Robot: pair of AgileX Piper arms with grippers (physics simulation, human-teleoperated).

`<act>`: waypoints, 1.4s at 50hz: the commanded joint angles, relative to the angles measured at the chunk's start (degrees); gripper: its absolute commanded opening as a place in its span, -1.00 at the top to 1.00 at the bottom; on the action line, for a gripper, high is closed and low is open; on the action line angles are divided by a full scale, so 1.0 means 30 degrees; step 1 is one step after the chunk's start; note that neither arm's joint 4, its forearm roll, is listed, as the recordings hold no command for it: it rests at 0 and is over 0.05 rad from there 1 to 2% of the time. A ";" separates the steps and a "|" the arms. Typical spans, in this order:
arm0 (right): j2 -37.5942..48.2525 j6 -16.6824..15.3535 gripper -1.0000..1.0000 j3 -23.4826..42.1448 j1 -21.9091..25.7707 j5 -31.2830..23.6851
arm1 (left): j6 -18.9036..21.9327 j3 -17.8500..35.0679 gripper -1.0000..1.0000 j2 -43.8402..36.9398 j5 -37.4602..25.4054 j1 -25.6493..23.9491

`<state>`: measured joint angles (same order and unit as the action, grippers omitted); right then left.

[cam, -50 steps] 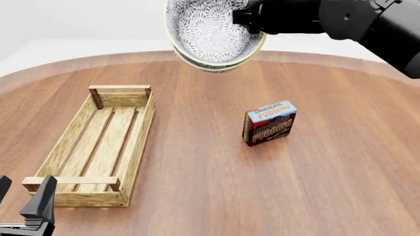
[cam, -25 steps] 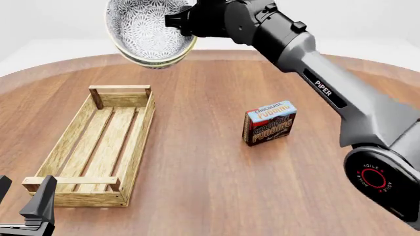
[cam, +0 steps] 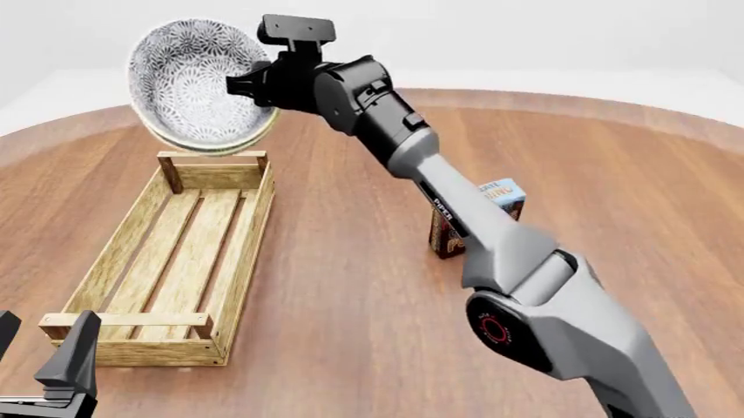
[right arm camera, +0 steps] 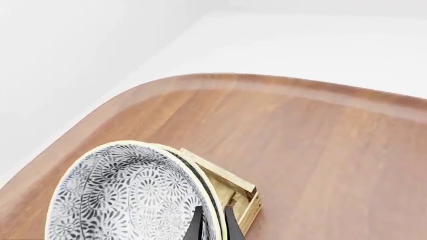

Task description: Stack the left bowl on the right bowl and place them in the tray.

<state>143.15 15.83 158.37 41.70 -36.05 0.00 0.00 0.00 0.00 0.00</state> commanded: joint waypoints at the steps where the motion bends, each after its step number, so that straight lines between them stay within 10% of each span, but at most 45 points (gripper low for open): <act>1: 0.1447 0.0705 1.00 0.1264 0.0563 0.0806 | 0.0000 0.0000 -1.00 0.0000 0.0000 0.0000; 70: 0.5418 0.2691 1.00 0.1253 0.2427 0.4408 | 0.0000 0.0000 -1.00 0.0000 0.0000 0.0000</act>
<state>159.15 23.63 161.49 48.64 -23.74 0.00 0.00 0.00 0.00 0.00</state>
